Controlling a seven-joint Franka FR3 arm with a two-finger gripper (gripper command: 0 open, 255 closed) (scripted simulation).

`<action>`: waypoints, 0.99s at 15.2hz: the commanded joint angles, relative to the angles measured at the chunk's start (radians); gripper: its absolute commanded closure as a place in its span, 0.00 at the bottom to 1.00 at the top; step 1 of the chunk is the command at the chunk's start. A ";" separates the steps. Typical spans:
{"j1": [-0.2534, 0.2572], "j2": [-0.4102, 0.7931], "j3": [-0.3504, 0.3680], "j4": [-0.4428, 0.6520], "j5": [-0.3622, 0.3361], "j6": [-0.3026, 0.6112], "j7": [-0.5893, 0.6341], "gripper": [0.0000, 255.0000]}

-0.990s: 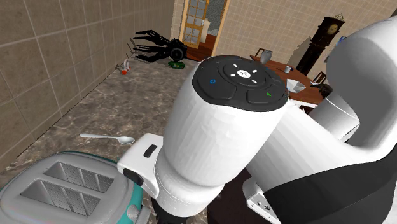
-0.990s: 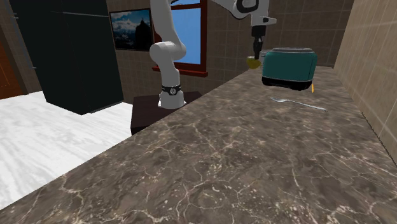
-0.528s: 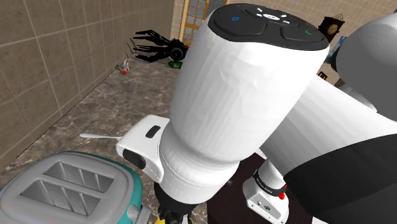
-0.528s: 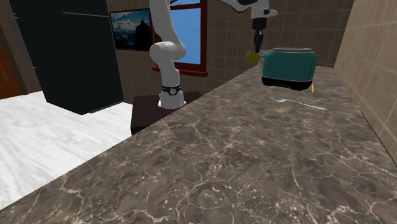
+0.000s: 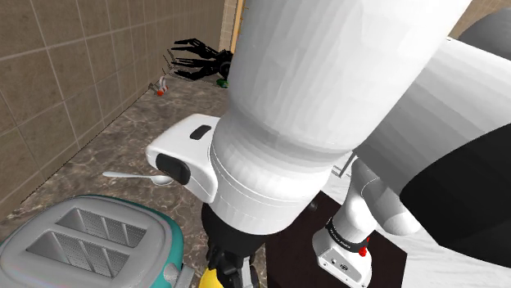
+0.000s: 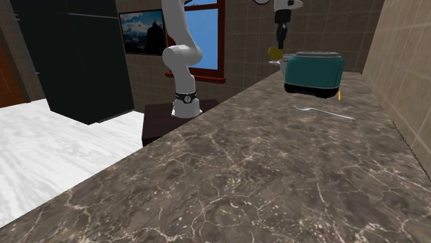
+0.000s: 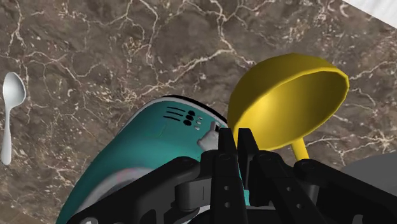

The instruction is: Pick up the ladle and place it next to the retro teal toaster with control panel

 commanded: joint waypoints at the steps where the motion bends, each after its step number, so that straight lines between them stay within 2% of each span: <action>1: -0.001 0.002 -0.001 0.031 -0.001 -0.030 -0.001 1.00; 15: -0.007 0.027 -0.002 0.243 -0.014 -0.219 -0.007 1.00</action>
